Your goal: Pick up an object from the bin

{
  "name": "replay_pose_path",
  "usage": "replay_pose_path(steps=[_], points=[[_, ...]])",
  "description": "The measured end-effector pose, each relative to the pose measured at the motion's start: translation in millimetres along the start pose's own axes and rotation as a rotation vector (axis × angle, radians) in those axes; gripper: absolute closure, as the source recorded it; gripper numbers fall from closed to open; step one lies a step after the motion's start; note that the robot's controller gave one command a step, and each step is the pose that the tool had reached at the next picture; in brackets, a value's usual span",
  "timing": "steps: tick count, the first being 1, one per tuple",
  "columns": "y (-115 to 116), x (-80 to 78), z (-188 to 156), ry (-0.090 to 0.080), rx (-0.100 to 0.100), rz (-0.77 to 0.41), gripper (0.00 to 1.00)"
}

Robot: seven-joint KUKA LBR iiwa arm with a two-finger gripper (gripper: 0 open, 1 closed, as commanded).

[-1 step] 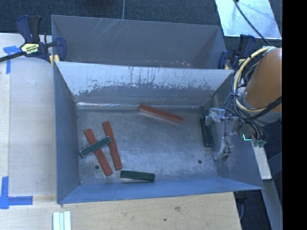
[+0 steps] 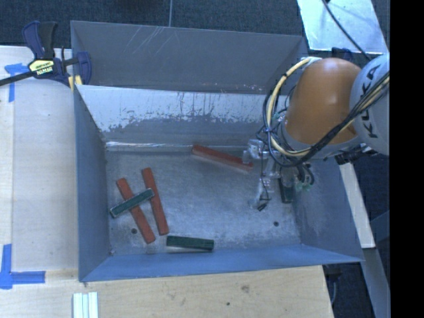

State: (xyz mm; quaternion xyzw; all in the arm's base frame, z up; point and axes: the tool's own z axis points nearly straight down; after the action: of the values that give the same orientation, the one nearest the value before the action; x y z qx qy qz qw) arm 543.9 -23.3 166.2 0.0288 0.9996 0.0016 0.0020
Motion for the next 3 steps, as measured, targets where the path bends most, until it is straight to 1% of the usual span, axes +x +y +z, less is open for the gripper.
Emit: replay_pose_path(steps=[1, 2, 3], points=[[-15.9, -67.1, 100.4, 0.002, 0.004, 0.008, 0.0], [-15.5, -68.3, 95.2, -0.004, 0.004, 0.006, 1.0], [-19.9, -56.4, -38.5, -0.009, 0.005, -0.027, 1.0]])
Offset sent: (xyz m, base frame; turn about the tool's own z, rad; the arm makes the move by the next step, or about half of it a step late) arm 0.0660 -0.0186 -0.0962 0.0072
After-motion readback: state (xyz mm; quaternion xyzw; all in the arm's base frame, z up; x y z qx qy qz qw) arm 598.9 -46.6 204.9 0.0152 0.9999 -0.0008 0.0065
